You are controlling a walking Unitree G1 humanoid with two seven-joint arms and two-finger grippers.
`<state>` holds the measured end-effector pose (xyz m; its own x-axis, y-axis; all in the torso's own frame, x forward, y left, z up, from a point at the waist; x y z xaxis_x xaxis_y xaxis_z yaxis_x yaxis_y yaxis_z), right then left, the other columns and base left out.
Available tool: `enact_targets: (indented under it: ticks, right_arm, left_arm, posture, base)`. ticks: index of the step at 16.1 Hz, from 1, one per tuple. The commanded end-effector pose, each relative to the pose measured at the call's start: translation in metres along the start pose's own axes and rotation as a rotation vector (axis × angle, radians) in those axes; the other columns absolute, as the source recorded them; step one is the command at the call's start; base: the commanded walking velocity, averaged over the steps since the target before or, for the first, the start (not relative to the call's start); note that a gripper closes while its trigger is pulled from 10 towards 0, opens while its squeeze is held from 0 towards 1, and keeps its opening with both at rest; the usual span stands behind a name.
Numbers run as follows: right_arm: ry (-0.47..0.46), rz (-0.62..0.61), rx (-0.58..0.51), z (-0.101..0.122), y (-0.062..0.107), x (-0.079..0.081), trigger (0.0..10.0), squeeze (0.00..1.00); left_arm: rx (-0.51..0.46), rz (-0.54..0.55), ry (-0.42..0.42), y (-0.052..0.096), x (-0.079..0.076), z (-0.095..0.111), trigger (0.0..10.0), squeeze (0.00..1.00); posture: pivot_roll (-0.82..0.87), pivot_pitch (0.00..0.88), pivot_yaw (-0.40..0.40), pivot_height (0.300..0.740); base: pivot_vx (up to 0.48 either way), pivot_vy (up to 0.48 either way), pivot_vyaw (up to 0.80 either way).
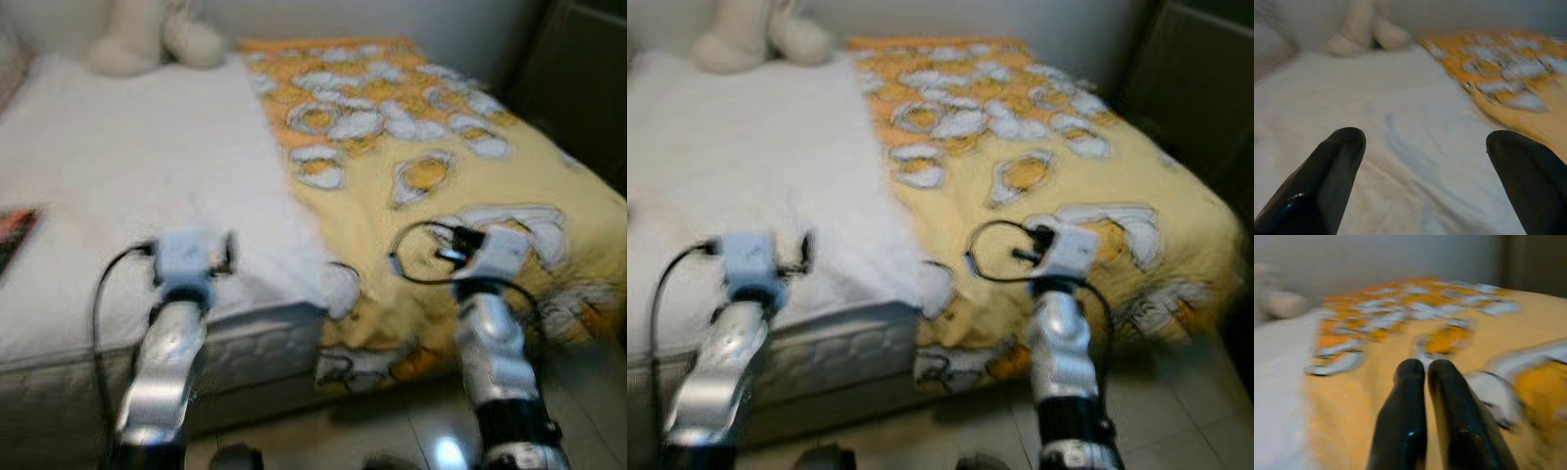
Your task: Clean up the room
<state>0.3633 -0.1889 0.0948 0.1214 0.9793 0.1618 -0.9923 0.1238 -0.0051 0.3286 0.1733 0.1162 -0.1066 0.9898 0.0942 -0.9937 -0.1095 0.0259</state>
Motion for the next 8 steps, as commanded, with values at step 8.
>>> enact_targets:
  ticks: [8]
  right_arm:
    - [0.044, 0.075, 0.017, -0.02, 0.013, 0.015, 10.0, 1.0]
  left_arm:
    - [0.044, 0.112, -0.049, 0.008, 0.022, -0.02, 10.0, 0.0]
  posture:
    - [0.05, 0.0, -0.009, 0.711]
  base:
    - [0.0, 0.0, 0.0]
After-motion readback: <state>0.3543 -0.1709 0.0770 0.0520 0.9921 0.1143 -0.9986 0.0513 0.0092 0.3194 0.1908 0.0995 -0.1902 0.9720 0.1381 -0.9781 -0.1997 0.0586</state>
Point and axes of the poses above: a point about 5 cm out from each wrist's last joint towards the gripper, its own y axis pointing back from the gripper into the wrist, its own z axis along the axis of the wrist's last joint, x = y × z, the point moved 5 cm from there along -y, pointing out of the wrist towards the gripper, and after that the axes turned 1 degree about y, right-handed, at the moved point
